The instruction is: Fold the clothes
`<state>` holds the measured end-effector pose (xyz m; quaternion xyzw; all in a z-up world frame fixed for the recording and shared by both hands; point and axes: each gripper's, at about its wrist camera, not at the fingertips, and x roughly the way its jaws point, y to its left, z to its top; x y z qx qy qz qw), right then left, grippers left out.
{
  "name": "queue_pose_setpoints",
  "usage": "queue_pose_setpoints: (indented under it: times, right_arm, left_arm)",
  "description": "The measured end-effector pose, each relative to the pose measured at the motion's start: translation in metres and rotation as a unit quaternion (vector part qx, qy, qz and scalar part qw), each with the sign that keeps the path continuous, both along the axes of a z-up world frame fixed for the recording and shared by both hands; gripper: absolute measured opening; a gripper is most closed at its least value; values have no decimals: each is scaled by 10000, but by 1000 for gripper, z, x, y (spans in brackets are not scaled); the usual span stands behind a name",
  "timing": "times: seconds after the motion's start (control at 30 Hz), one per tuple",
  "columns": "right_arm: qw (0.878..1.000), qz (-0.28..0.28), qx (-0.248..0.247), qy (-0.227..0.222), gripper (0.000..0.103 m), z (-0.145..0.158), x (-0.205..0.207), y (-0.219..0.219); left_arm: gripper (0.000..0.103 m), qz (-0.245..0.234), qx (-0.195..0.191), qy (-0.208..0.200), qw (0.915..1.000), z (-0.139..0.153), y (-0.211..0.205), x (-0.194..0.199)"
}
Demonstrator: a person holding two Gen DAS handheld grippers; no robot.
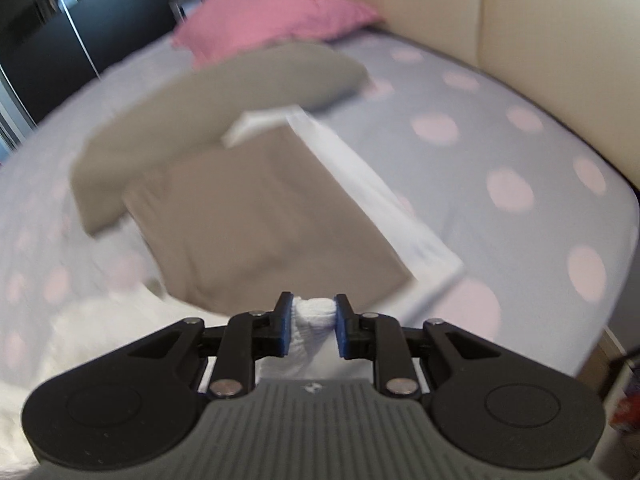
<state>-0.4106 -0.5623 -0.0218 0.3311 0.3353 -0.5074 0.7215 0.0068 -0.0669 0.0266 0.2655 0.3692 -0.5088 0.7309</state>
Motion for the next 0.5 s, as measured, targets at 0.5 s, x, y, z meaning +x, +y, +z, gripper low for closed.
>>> queue_pose_setpoints:
  times: [0.5]
  right_arm:
    - [9978, 251, 33, 612, 37, -12, -6, 16]
  left_arm:
    - [25, -1005, 1691, 754, 9776, -63, 13, -34]
